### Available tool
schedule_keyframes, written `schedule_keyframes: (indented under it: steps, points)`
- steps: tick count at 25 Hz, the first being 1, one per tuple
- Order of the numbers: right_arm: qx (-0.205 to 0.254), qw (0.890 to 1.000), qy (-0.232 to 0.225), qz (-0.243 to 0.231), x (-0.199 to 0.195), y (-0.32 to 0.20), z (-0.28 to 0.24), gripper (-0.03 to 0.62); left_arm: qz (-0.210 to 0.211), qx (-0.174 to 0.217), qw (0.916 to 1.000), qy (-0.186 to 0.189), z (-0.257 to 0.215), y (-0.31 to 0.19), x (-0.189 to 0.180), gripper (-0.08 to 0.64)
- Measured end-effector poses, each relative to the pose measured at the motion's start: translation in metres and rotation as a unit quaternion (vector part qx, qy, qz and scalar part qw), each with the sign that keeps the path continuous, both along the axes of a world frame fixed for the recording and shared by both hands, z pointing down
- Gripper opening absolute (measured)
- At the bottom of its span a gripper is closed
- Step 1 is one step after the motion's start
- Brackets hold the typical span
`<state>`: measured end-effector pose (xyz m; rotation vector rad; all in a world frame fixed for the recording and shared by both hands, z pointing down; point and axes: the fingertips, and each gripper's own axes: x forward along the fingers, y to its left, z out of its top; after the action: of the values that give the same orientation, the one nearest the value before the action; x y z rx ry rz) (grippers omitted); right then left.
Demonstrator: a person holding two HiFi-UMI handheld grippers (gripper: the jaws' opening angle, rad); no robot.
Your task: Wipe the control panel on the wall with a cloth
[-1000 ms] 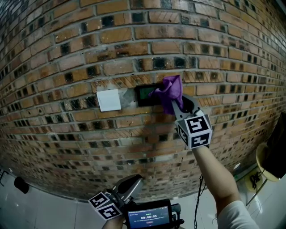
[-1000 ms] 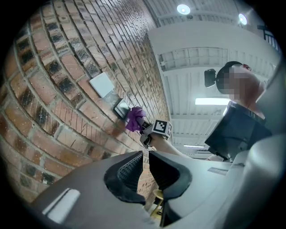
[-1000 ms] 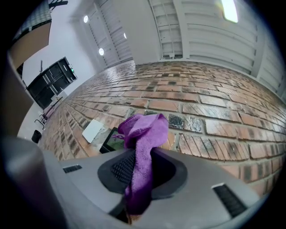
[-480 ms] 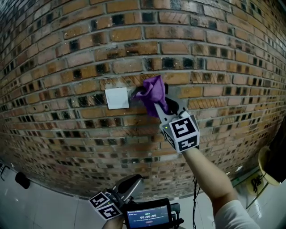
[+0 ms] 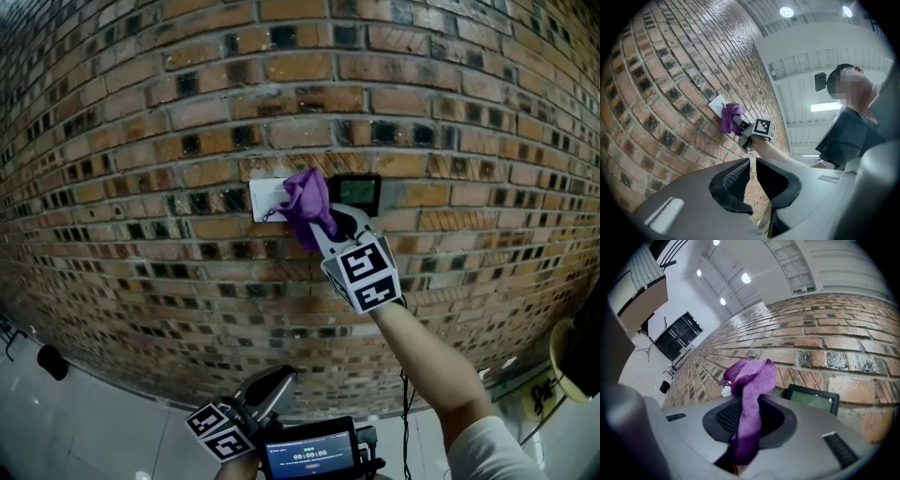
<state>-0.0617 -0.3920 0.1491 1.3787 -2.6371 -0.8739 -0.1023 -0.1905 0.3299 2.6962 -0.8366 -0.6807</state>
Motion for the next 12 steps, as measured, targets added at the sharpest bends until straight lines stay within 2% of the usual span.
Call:
schedule_keyframes:
  steps: [5, 12]
  points:
    - [-0.001, 1.000, 0.003, 0.013, 0.006, -0.007, 0.004, 0.086, -0.006, -0.003, 1.0000, 0.003, 0.003, 0.001, -0.006, 0.031]
    - [0.008, 0.999, 0.007, 0.039, 0.032, -0.008, -0.001, 0.085, 0.010, -0.005, 0.9999, 0.000, 0.005, 0.000, 0.005, 0.031]
